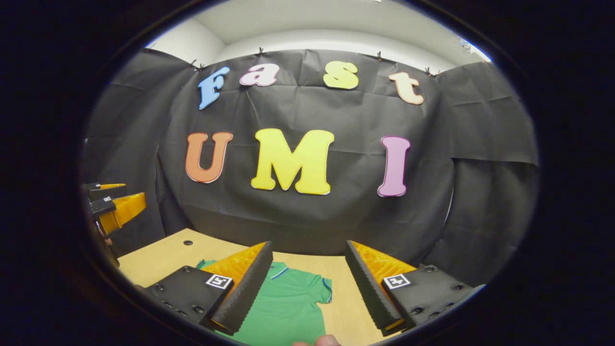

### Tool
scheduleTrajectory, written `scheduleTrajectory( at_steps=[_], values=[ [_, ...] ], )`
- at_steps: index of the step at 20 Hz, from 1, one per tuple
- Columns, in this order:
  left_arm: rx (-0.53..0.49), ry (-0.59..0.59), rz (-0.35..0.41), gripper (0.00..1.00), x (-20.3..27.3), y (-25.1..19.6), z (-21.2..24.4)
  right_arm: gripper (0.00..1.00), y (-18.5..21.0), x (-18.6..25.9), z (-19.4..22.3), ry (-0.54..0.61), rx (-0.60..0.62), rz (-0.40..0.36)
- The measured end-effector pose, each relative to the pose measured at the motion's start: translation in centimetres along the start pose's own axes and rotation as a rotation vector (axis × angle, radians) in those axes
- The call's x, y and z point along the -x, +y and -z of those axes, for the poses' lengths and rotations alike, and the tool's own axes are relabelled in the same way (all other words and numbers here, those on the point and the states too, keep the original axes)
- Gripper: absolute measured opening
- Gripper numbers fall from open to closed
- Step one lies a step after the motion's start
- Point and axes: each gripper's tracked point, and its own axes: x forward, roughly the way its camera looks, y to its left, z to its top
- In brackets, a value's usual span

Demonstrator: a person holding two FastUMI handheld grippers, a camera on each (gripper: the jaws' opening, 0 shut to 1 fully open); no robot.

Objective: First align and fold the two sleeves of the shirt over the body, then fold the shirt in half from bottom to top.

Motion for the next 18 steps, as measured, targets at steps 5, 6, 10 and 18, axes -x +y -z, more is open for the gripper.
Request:
scheduleTrajectory(
  at_steps=[5,6,10,18],
  values=[
    [0.001,0.044,0.027,0.99,0.0,-1.4,2.2,0.98,-0.5,-0.7,2.4,0.075,-0.016,-0.018],
    [0.002,0.059,0.032,0.99,0.2,-1.6,2.9,0.98,-1.0,-1.0,3.1,0.102,-0.013,-0.017],
    [0.033,0.082,0.065,0.99,0.7,-2.7,3.8,0.98,-2.5,-1.8,5.7,0.180,-0.013,-0.015],
    [0.034,0.144,0.085,0.99,0.7,-4.0,5.8,0.98,-4.8,-5.3,14.0,0.431,-0.049,-0.049]
  ],
)
